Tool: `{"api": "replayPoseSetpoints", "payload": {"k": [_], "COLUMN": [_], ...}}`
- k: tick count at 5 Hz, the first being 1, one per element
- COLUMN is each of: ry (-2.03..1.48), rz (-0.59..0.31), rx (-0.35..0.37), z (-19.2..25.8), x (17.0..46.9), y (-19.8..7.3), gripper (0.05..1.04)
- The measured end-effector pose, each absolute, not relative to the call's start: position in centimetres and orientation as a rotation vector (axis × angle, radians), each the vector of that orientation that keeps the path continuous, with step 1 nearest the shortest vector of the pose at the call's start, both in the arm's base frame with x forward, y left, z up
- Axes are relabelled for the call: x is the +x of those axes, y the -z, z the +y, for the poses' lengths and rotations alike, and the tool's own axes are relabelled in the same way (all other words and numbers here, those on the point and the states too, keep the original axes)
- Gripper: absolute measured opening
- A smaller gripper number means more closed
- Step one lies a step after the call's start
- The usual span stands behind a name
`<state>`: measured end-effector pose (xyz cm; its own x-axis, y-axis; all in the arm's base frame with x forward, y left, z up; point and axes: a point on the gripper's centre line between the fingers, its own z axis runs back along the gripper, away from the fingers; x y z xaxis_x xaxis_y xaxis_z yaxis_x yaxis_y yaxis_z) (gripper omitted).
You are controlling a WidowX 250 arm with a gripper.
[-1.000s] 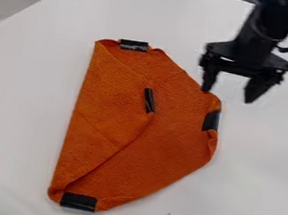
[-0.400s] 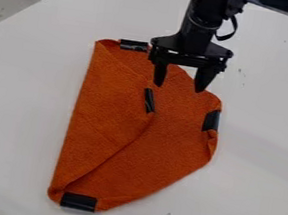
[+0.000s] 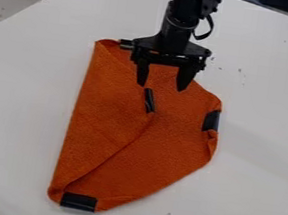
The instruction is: Unfold the cloth from right to left
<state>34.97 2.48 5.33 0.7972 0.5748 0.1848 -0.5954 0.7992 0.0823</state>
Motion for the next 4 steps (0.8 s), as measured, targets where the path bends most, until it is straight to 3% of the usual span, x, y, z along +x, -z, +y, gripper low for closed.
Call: {"api": "replayPoseSetpoints", "payload": {"k": [4], "ry": [-0.646], "rz": [-0.106], "rx": [0.078], "z": [4.6], "x": [34.6], "y": [-1.9], "gripper": [1.001]}}
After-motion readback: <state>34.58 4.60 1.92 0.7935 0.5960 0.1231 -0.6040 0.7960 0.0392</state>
